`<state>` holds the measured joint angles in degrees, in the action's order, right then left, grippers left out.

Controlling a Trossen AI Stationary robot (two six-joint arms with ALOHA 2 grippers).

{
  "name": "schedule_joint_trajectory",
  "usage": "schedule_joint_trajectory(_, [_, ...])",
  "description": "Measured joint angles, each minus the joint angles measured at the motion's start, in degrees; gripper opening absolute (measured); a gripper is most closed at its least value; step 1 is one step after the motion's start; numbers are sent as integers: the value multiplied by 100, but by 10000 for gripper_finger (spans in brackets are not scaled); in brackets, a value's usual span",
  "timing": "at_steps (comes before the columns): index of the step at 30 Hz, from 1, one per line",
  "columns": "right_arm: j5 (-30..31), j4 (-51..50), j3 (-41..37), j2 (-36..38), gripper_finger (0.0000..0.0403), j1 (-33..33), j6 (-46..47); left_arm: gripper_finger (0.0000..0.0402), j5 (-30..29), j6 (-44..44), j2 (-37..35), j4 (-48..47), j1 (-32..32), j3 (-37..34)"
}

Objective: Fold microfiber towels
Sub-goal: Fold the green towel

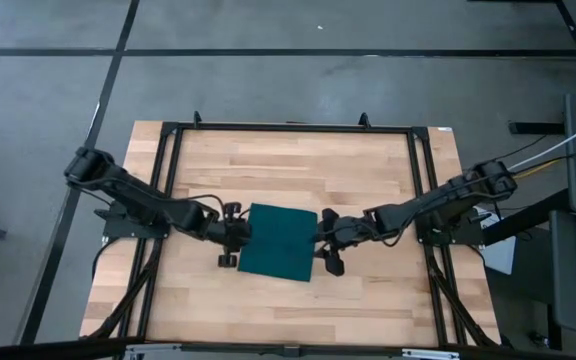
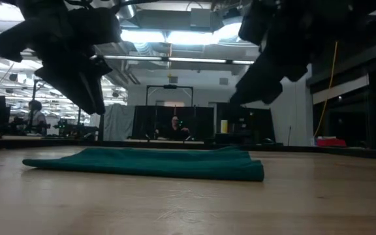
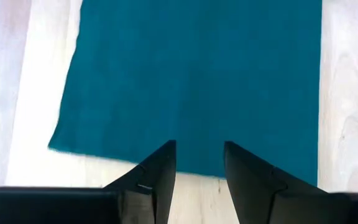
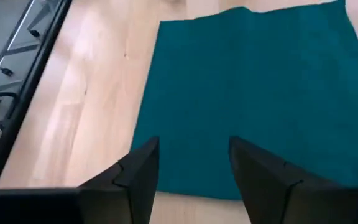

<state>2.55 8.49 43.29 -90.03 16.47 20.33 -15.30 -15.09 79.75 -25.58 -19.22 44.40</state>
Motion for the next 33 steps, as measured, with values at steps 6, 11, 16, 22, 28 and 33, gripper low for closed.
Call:
schedule_joint_trajectory(6, [-49, 114, 0, -304, 199, -109, -39, 130, -18, 175, 191, 314, 84, 0])
schedule_joint_trajectory(11, [-3, 111, 0, -311, 212, -260, -72, 130, -14, 319, 359, 456, 245, 0])
schedule_joint_trajectory(16, [-72, -127, -2, -313, 206, -265, -105, 130, 42, 341, 564, 449, 362, 0])
schedule_joint_trajectory(22, [-109, -106, -2, -347, 193, -265, -102, 130, 152, 141, 548, 938, 365, -397])
schedule_joint_trajectory(28, [-197, -41, -7, -587, 203, -265, 8, 130, 186, 74, 544, 1344, 361, -540])
schedule_joint_trajectory(33, [-193, 175, -7, -731, 220, -265, 29, 130, 150, 140, 544, 1418, 361, -540])
